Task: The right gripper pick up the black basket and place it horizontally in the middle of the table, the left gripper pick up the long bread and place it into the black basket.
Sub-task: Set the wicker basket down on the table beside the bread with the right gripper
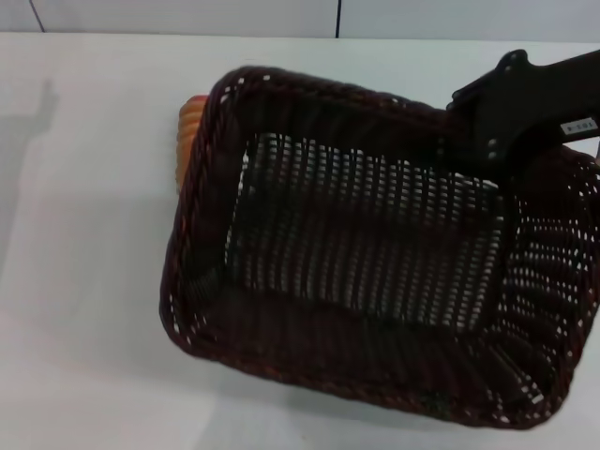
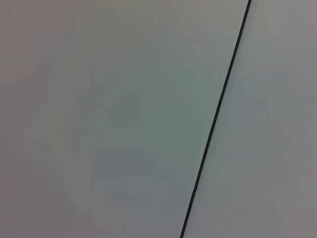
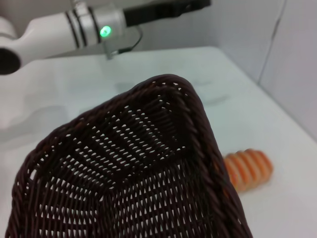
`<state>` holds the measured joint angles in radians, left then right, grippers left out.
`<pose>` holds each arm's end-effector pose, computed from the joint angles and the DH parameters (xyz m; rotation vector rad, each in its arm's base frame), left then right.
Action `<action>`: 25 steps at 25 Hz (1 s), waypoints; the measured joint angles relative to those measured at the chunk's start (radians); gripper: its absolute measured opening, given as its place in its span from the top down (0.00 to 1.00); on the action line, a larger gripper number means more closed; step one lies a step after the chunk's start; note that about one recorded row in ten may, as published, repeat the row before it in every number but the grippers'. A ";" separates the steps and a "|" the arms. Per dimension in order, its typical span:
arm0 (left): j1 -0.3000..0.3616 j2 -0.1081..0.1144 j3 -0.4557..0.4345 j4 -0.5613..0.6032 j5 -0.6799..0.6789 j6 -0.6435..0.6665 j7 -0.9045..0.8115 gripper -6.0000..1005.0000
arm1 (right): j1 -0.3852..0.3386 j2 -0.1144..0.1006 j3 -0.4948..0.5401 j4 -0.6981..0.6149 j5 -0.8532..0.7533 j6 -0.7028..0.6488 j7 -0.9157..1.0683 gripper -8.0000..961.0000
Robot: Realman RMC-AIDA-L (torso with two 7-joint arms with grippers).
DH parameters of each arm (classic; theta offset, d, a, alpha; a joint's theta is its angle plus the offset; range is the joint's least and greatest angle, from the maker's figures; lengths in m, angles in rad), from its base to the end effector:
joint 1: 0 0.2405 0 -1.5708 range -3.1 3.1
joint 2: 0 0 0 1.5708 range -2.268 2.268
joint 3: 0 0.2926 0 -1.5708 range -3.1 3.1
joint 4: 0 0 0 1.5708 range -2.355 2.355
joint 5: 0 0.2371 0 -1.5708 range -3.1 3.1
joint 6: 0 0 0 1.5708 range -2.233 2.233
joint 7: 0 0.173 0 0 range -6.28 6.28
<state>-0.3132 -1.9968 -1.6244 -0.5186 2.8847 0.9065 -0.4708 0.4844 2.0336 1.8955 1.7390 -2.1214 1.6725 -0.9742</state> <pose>-0.3881 0.4227 0.0686 -1.2891 -0.7102 -0.9264 0.1232 0.3656 0.0283 -2.8516 0.1849 0.0550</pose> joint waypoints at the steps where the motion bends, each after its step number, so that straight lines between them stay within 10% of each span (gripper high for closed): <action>1: -0.001 -0.002 -0.004 0.000 0.000 0.000 0.000 0.18 | 0.010 -0.003 0.001 -0.006 -0.005 0.013 0.003 0.82; 25: 0.005 -0.027 -0.018 -0.014 0.002 0.023 0.006 0.18 | 0.189 -0.001 -0.113 -0.256 -0.164 0.053 0.001 0.74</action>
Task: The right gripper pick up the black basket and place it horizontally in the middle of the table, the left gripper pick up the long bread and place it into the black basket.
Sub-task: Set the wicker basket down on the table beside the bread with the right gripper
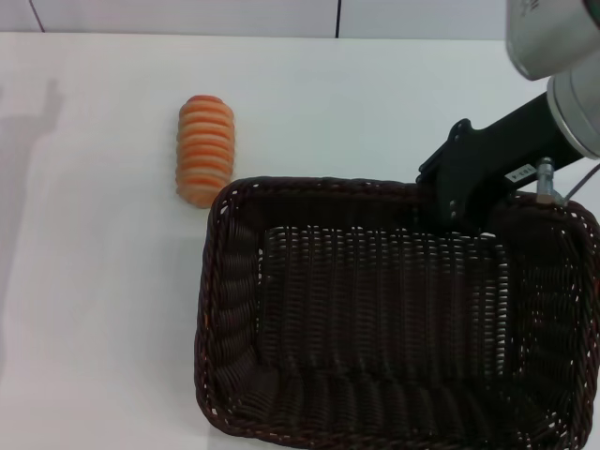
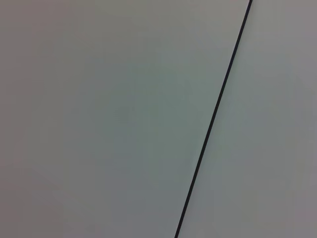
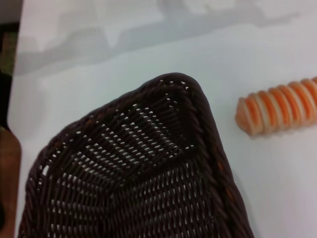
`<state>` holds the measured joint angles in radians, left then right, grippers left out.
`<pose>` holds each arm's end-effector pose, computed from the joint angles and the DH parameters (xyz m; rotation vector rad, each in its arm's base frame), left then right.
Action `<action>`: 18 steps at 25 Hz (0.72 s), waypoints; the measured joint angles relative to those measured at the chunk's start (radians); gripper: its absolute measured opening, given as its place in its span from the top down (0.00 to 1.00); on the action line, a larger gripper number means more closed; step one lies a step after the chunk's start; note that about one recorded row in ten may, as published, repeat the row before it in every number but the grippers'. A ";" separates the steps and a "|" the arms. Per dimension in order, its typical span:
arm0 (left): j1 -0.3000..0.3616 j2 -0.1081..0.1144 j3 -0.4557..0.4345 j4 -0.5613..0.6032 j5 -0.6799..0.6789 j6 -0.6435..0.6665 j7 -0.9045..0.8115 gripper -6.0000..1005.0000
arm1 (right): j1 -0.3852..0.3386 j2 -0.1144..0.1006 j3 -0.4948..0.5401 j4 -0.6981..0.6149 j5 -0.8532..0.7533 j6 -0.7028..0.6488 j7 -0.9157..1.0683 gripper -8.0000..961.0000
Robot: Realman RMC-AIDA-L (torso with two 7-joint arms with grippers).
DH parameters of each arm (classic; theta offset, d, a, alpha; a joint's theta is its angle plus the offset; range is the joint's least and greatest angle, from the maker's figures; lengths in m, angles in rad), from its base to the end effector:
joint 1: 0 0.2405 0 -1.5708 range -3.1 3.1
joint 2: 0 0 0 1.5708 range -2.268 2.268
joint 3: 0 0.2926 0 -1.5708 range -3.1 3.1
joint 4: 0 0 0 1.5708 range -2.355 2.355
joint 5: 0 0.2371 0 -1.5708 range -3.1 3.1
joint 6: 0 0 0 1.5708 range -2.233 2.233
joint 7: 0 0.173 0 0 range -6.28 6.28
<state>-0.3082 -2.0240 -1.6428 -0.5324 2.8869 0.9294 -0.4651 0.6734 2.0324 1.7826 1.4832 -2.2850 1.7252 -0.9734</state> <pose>-0.3804 0.4204 0.0637 -1.2660 -0.7030 -0.9629 0.1276 0.3865 -0.0231 -3.0063 0.2007 -0.2981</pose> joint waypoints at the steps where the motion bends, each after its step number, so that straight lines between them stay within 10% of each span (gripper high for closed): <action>1: 0.000 -0.001 0.000 0.000 0.000 0.003 0.000 0.18 | 0.008 0.004 0.000 -0.007 -0.013 0.000 0.003 0.74; 18: 0.030 -0.013 0.000 0.000 0.000 0.060 -0.006 0.18 | 0.131 0.008 -0.024 -0.116 -0.086 -0.020 0.048 0.63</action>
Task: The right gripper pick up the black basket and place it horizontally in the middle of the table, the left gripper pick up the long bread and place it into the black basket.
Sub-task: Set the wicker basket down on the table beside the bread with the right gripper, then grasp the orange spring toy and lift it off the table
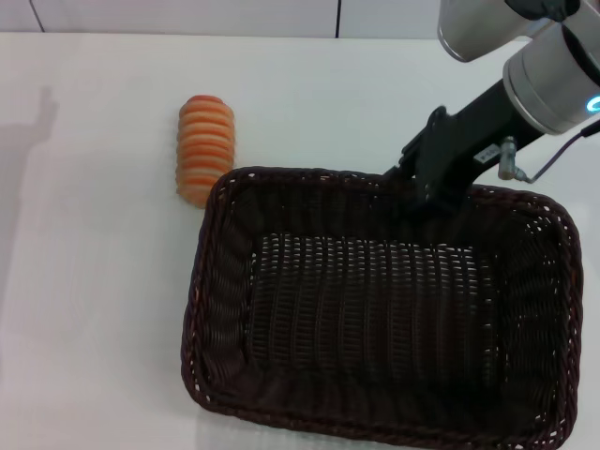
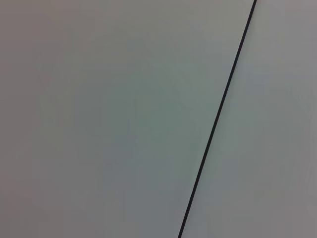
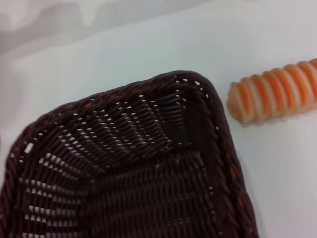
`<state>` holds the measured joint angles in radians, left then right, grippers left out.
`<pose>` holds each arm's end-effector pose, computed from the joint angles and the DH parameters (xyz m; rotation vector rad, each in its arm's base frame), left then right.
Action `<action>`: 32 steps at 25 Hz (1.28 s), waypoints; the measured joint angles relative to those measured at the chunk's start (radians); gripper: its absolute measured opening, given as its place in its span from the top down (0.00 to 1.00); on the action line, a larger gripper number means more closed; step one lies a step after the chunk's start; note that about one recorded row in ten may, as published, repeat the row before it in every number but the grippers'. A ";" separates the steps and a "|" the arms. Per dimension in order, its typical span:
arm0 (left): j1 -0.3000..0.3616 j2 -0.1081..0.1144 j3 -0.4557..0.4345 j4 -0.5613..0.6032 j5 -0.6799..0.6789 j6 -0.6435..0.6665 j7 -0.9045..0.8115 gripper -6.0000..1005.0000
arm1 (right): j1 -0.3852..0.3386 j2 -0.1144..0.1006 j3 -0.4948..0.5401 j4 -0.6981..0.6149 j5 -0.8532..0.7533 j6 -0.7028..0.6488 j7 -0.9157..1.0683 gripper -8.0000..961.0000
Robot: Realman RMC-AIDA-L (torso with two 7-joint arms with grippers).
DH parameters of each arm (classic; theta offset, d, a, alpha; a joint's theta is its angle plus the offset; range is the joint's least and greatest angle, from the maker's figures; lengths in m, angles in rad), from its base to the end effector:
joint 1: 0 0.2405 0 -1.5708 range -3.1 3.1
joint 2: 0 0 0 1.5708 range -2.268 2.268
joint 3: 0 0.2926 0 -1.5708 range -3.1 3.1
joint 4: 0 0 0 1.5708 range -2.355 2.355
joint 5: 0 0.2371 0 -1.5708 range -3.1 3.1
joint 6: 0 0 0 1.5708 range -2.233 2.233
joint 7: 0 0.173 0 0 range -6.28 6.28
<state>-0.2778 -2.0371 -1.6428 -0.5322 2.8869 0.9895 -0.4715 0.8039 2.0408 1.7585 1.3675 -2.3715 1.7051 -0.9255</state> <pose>-0.3825 0.4062 0.0632 -1.2421 -0.6838 -0.9935 0.1096 0.4073 -0.0400 -2.9885 0.2084 -0.4289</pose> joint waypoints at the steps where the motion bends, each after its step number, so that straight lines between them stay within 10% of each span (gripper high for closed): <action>1: 0.003 -0.002 0.000 0.000 0.000 0.006 -0.001 0.18 | 0.001 0.000 -0.001 0.006 -0.013 -0.008 0.001 0.62; 15: 0.015 -0.010 -0.012 0.027 -0.002 0.076 -0.001 0.18 | -0.088 0.030 0.034 0.137 -0.179 -0.496 0.021 0.58; 20: 0.030 -0.012 -0.014 0.020 0.000 0.078 -0.018 0.18 | -0.226 0.039 -0.047 0.208 -0.128 -0.675 0.017 0.59; 26: 0.043 -0.017 0.005 0.027 0.002 0.116 -0.042 0.19 | -0.545 0.040 -0.363 0.217 -0.042 -1.395 -0.174 0.59; 32: 0.071 -0.016 0.065 0.016 0.002 0.147 -0.054 0.19 | -0.626 0.037 -0.571 -0.002 -0.009 -2.039 -0.197 0.59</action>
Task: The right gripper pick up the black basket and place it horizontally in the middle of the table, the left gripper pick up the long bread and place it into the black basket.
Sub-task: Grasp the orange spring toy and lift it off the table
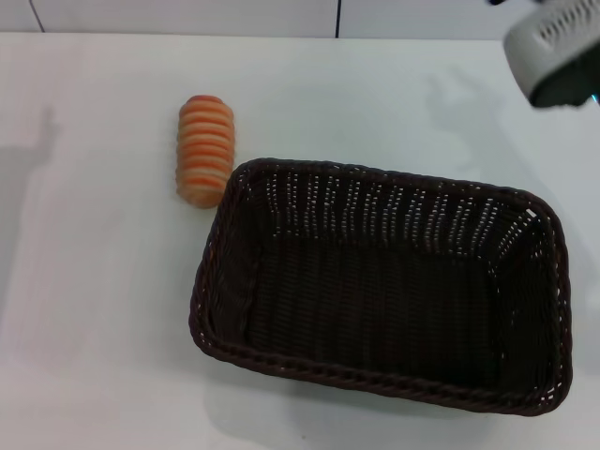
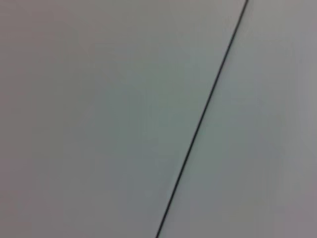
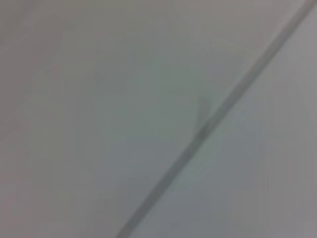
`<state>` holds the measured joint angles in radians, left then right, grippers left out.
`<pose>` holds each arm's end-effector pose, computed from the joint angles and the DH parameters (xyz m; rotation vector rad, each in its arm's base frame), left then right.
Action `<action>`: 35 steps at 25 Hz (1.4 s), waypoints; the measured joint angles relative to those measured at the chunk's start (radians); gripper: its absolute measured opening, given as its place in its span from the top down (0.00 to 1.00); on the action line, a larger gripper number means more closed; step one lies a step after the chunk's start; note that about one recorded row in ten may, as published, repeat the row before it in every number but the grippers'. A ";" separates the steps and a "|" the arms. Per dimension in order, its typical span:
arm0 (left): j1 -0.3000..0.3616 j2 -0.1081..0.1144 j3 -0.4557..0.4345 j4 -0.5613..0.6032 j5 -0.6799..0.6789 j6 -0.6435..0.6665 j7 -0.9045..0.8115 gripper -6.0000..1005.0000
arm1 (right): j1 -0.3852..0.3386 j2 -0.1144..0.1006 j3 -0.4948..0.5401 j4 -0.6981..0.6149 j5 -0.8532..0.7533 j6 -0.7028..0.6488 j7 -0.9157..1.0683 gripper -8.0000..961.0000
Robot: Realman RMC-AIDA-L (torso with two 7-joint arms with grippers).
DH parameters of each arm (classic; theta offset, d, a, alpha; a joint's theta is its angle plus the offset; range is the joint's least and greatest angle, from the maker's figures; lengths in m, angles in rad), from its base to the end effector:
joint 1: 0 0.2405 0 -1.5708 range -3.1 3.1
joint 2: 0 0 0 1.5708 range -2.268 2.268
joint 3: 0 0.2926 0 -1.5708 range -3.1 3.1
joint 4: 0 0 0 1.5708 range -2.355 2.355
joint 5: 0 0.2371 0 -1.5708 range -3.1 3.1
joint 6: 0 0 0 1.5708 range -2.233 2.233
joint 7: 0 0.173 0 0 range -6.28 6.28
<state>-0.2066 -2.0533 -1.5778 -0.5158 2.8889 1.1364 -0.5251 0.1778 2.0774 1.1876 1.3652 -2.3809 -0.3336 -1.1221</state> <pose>-0.3828 0.3712 0.0509 -1.2495 -0.6612 -1.0804 0.1651 0.4219 -0.0209 -1.6922 -0.1294 0.3175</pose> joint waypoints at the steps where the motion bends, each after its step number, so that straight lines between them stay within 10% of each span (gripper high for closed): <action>1: 0.000 0.000 0.000 0.000 0.000 0.000 0.000 0.19 | 0.000 0.000 0.000 0.000 0.000 0.000 0.000 0.59; 4: 0.008 0.004 0.025 -0.004 0.000 0.006 -0.004 0.19 | 0.005 -0.001 -0.121 -0.244 -0.010 -0.489 0.137 0.59; 12: 0.008 0.029 0.101 -0.035 0.000 0.011 -0.027 0.19 | 0.063 0.006 -0.175 -0.730 -0.012 -1.075 0.692 0.59; 26: 0.082 0.107 0.169 -0.559 0.000 -0.597 -0.017 0.19 | 0.034 0.010 -0.176 -0.892 0.241 -1.107 0.819 0.59; 31: 0.073 0.145 0.153 -0.941 -0.002 -1.240 0.034 0.19 | 0.040 0.009 -0.169 -0.934 0.249 -1.105 0.820 0.59; 35: 0.002 0.101 0.090 -1.096 -0.008 -1.628 0.163 0.19 | 0.048 0.007 -0.166 -0.943 0.249 -1.098 0.826 0.59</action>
<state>-0.2046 -1.9521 -1.4883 -1.6123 2.8805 -0.4920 -0.3626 0.2256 2.0840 1.0215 0.4223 -2.1315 -1.4320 -0.2957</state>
